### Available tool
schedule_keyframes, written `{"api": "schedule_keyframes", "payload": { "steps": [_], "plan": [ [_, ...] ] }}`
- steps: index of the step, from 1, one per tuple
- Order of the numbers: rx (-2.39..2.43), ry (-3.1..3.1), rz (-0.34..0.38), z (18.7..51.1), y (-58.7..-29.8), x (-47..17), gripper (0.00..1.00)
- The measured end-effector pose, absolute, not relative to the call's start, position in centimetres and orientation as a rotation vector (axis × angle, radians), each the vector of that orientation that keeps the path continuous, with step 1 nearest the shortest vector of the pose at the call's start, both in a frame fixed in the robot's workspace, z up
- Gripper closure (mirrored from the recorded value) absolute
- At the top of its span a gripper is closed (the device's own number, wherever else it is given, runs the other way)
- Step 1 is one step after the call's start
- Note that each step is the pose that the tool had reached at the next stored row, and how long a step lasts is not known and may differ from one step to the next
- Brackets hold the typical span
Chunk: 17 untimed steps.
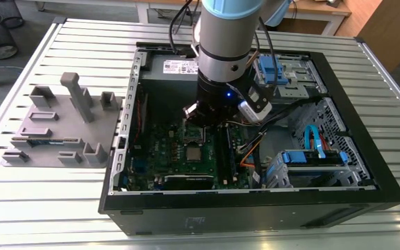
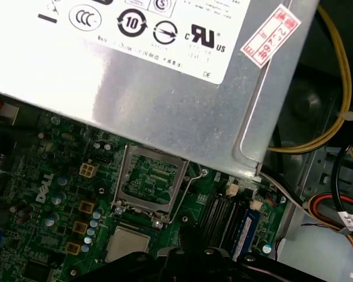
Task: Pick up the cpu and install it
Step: 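Close the cpu cover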
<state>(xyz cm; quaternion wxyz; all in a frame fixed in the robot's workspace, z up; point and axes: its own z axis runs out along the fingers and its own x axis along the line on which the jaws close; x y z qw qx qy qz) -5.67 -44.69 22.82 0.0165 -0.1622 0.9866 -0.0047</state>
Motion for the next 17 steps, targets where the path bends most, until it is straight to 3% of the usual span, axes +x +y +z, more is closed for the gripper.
{"api": "schedule_keyframes", "payload": {
  "steps": [17],
  "plan": [
    [-0.532,3.063,-0.014,22.82,-44.67,-5.67,0.89]
  ]
}}
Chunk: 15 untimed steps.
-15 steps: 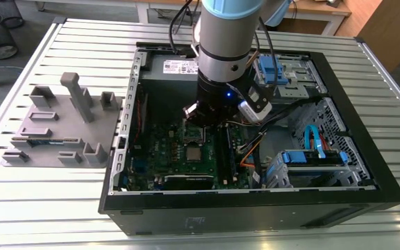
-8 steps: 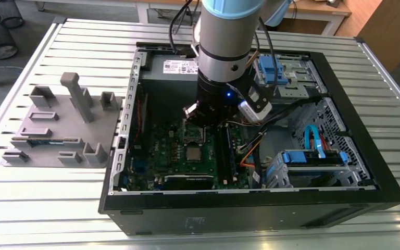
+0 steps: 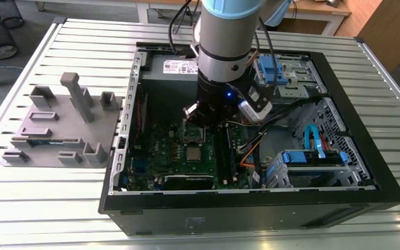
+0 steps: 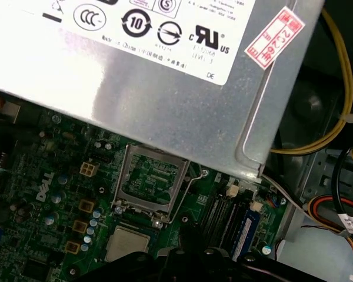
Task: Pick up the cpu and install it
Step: 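Close the cpu cover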
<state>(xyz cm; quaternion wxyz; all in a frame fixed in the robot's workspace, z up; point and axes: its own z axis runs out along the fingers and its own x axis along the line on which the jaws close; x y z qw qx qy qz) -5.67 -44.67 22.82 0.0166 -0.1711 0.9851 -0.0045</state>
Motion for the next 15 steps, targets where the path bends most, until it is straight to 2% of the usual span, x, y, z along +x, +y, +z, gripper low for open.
{"api": "schedule_keyframes", "payload": {
  "steps": [15],
  "plan": [
    [-0.703,3.027,-0.011,22.77,-44.67,-5.67,0.89]
  ]
}}
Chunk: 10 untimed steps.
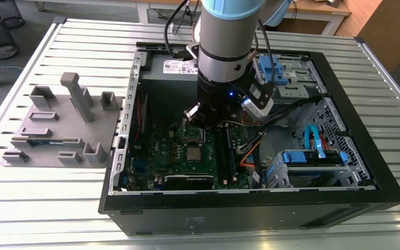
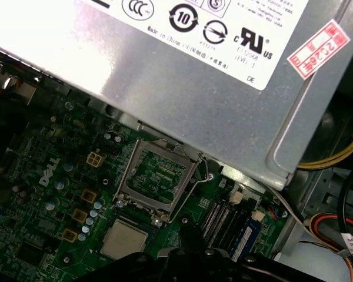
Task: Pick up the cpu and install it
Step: 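Close the cpu cover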
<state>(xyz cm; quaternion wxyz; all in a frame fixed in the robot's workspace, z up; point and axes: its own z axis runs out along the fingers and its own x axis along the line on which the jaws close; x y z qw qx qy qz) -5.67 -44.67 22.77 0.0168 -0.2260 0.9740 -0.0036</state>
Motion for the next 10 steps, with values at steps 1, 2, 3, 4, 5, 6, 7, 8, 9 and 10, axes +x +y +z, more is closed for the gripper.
{"api": "schedule_keyframes", "payload": {
  "steps": [1,2,3,4,5,6,7,8,9,10],
  "plan": [
    [-0.703,3.028,-0.011,22.77,-44.67,-5.67,0.89],
    [-0.703,3.028,-0.011,22.77,-44.67,-5.67,0.89],
    [-0.703,3.027,-0.011,22.77,-44.67,-5.67,0.89],
    [-0.703,3.027,-0.011,22.77,-44.67,-5.67,0.89],
    [-0.703,3.027,-0.011,22.77,-44.67,-5.67,0.89],
    [-0.703,3.027,-0.011,22.77,-44.67,-5.67,0.89],
    [-0.703,3.027,-0.011,22.77,-44.67,-5.67,0.89],
    [-0.703,3.027,-0.011,22.76,-44.68,-5.67,0.89],
    [-0.704,3.027,-0.011,22.73,-44.68,-5.67,0.89],
    [-0.705,3.027,-0.011,22.69,-44.67,-5.67,0.89]
  ]
}}
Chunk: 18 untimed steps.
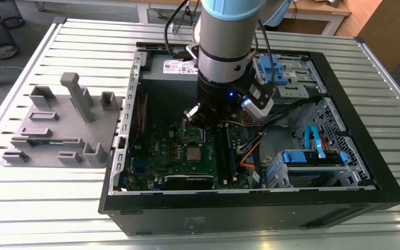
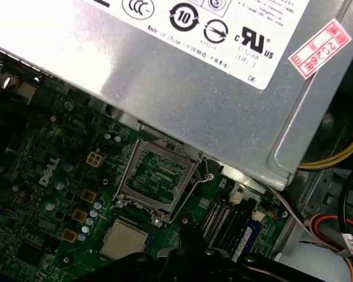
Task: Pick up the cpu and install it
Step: 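Close the cpu cover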
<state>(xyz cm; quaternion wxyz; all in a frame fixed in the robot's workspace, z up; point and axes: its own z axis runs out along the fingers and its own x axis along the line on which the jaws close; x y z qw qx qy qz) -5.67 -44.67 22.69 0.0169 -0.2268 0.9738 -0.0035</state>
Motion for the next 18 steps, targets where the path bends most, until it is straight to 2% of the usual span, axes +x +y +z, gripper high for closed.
{"api": "schedule_keyframes", "payload": {
  "steps": [5,10,18],
  "plan": [
    [-0.753,3.015,-0.007,22.53,-44.66,-5.68,0.89],
    [-0.805,2.993,0.028,22.47,-44.66,-5.67,0.89],
    [-0.806,2.993,0.028,22.28,-44.62,-5.67,0.89]
  ]
}}
